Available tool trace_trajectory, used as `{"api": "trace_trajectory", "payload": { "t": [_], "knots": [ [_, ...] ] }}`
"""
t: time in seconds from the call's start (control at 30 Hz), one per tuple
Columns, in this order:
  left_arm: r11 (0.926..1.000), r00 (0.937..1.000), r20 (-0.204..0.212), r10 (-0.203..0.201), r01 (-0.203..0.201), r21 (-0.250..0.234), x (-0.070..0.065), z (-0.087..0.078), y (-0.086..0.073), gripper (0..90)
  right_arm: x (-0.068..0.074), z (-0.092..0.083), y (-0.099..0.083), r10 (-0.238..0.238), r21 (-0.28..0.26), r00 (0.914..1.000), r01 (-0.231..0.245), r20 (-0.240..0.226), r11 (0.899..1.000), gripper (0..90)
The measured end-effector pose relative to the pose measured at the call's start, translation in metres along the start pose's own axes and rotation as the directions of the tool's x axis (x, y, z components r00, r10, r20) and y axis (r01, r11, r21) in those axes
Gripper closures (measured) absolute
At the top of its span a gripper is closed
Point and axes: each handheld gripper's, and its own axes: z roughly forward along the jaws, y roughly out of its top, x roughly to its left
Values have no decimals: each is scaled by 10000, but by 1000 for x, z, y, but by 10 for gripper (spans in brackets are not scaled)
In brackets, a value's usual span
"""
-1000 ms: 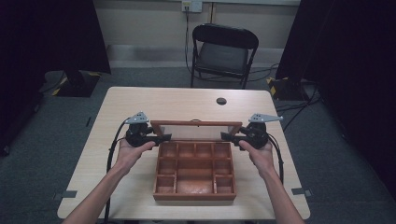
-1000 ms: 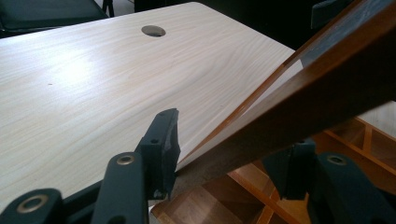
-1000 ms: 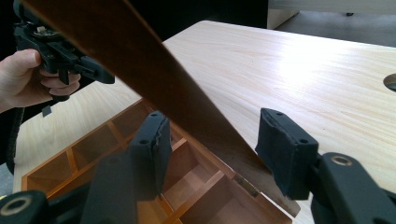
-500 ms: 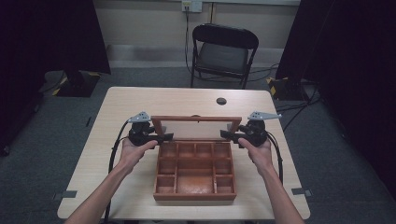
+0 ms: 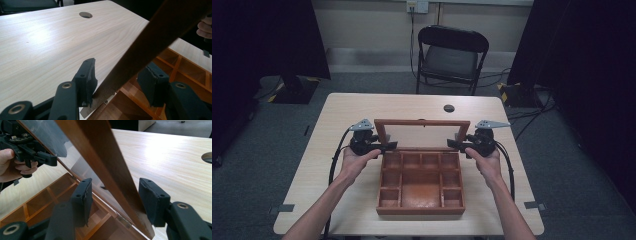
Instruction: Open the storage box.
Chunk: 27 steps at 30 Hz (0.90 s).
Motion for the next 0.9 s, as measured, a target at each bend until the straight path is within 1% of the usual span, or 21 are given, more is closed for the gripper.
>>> {"api": "trace_trajectory", "payload": {
  "t": [0.1, 0.17, 0.2, 0.23, 0.33, 0.43, 0.53, 0.63, 0.7, 0.83, 0.87, 0.9],
  "knots": [
    [10000, 10000, -27, -68, 68, -40, 0, 1, -1, 487, -1, 1, -1, 44, 53, 10000, -45, 76, 10000, 465],
    [10000, 9999, -152, -6, 7, 34, 1, 2, -3, 487, -2, 2, -2, 51, 87, 10000, -52, 79, 9999, 465],
    [10000, 9999, -139, -56, 55, -40, 1, 3, -4, 489, -3, 2, -2, 61, 84, 9999, -62, 94, 9999, 466],
    [10000, 9999, -147, -46, 45, -16, 2, 3, -5, 490, -3, 3, -3, 56, 106, 9999, -58, 146, 9999, 466],
    [9998, 9998, 34, -219, 219, -44, 5, 4, -8, 491, -3, 6, -4, -9, 271, 9999, 5, 172, 9996, 453],
    [9999, 9999, -28, -132, 132, 10, 5, 4, -8, 498, -3, 8, -5, -13, 275, 9999, 8, 161, 9996, 448],
    [9999, 10000, -62, -24, 25, 154, 5, 4, -6, 507, -4, 9, -5, 8, 303, 9997, -16, 264, 9995, 446],
    [9999, 10000, -69, -32, 33, 140, 6, 5, -6, 512, -6, 9, -6, 59, 281, 9995, -68, 303, 9996, 451],
    [9997, 9999, -118, -63, 66, 215, 7, 5, -6, 515, -7, 9, -7, 74, 277, 9994, -84, 342, 9996, 463],
    [9998, 9998, -101, -173, 174, 57, 8, 6, -6, 517, -10, 10, -8, 115, 295, 9992, -126, 374, 9995, 489],
    [9998, 9997, -154, -210, 211, 62, 8, 7, -6, 518, -11, 11, -9, 166, 272, 9993, -175, 347, 9995, 496],
    [9998, 9997, -111, -211, 211, 28, 9, 7, -6, 519, -12, 11, -10, 189, 187, 9992, -196, 356, 9996, 504]
  ]
}}
